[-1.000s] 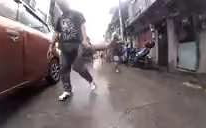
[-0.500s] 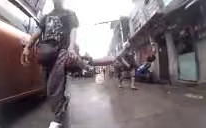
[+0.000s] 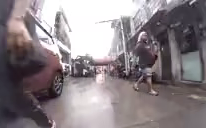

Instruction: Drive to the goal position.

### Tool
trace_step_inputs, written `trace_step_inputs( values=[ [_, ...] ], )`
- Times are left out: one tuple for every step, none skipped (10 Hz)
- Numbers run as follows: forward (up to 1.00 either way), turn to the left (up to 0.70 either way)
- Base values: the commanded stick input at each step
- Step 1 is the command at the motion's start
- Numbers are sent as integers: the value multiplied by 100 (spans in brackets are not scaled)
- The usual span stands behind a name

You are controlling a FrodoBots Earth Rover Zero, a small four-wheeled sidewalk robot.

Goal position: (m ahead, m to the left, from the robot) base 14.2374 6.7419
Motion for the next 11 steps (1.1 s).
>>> trace_step_inputs(
  values=[
    [99,0],
    [99,0],
    [99,0],
    [99,18],
    [99,7],
    [99,0],
    [99,0],
    [99,0],
    [99,0],
    [99,14],
    [99,35]
  ],
)
